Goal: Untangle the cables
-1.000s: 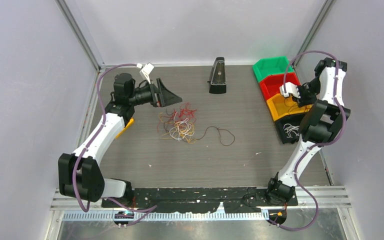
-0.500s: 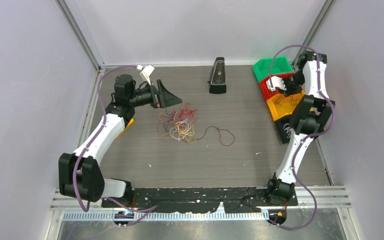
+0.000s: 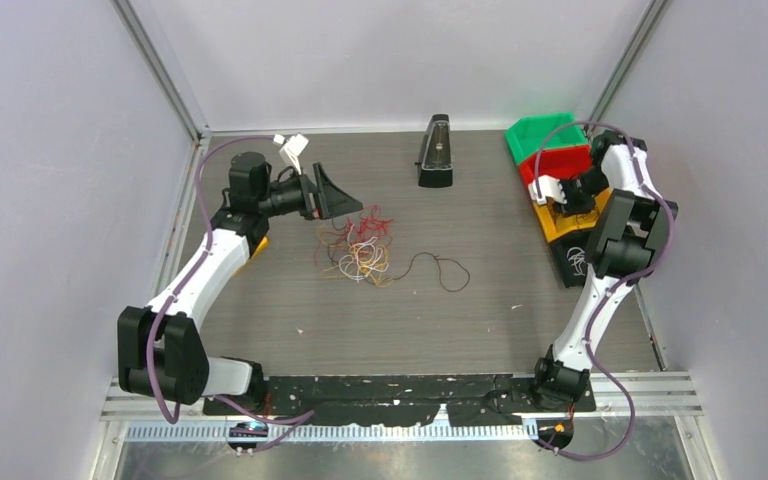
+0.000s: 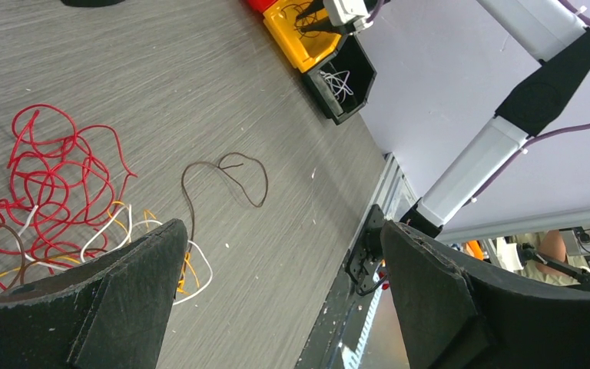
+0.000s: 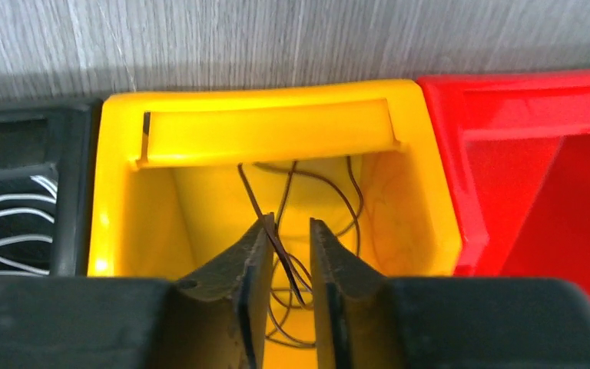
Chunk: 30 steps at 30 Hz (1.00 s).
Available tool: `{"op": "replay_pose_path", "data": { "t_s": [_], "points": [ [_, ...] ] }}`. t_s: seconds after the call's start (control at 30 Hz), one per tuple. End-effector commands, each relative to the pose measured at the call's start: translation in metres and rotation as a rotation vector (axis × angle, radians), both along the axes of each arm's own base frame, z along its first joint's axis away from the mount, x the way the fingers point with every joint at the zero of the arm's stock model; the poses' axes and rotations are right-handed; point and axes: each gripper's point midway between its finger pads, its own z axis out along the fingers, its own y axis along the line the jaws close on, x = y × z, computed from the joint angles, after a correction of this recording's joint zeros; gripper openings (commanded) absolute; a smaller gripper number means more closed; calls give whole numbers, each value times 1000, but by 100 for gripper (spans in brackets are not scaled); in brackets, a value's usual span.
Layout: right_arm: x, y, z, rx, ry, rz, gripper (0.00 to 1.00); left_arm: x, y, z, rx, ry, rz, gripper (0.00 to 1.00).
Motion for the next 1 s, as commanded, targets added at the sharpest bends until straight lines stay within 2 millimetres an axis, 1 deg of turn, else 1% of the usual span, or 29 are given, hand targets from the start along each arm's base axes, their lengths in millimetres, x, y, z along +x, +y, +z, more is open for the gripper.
{"op": "replay_pose_path", "data": {
  "t_s": [0.0,0.03,0.1,0.13,0.17,0.23,0.3,0.33,0.37,0.4,0.43,0.47,0.5,0.53,0.57,0.6,0.67,0.7,0.73,0.77,0.8,0.83,0.87,0.9,0.93,0.97],
  "points": [
    [29,7,62,-103,-289,404,38,1,1,12,-2,-52,-11,100],
    [29,7,65,-101,-296,396,39,1,1,13,-2,-51,-12,99],
    [29,7,73,-99,-307,378,48,2,0,14,-4,-55,-15,99],
    [26,7,79,-96,-309,372,55,2,0,14,-5,-57,-15,99],
    [24,7,82,-92,-312,369,59,1,0,15,-5,-58,-16,99],
    [17,7,93,-93,-315,363,65,1,0,15,-6,-62,-16,100],
    [9,4,99,-94,-311,355,74,0,0,15,-6,-63,-18,100],
    [6,3,101,-94,-309,354,76,1,1,14,-4,-65,-17,100],
    [1,2,108,-94,-311,351,82,0,1,14,-1,-68,-15,99],
    [-2,4,111,-81,-316,348,86,1,2,13,10,-74,-9,99],
    [-9,7,120,-64,-318,326,95,1,4,12,21,-86,-5,99],
    [-10,16,127,-20,-339,310,99,2,5,11,37,-101,2,99],
    [-17,25,140,13,-343,264,97,2,9,6,64,-97,13,100],
    [-18,37,149,53,-354,234,96,3,13,1,97,-93,31,99],
    [-21,54,162,90,-344,150,96,5,20,-11,146,-65,68,99],
    [-24,65,175,110,-355,103,95,7,25,-19,184,-48,89,99],
    [-27,113,184,218,-279,-106,97,6,32,-35,245,-11,105,100],
    [-30,127,188,249,-257,-148,98,5,34,-42,267,1,104,99],
    [-38,154,189,310,-188,-235,99,3,36,-50,281,21,101,97],
    [-42,170,190,361,-149,-267,98,2,35,-56,287,29,90,94],
    [-53,207,189,442,-52,-328,94,-1,35,-62,292,39,78,90],
    [-57,240,190,485,-15,-316,92,-2,36,-68,299,53,72,84],
    [-67,258,183,545,90,-410,87,-2,37,-74,310,70,73,78],
    [-68,287,186,609,130,-463,85,-2,38,-81,322,89,74,72],
    [-77,302,175,631,194,-483,83,0,39,-87,327,117,79,67],
    [-76,329,180,688,201,-489,83,1,40,-92,325,140,82,62]
  ]
}}
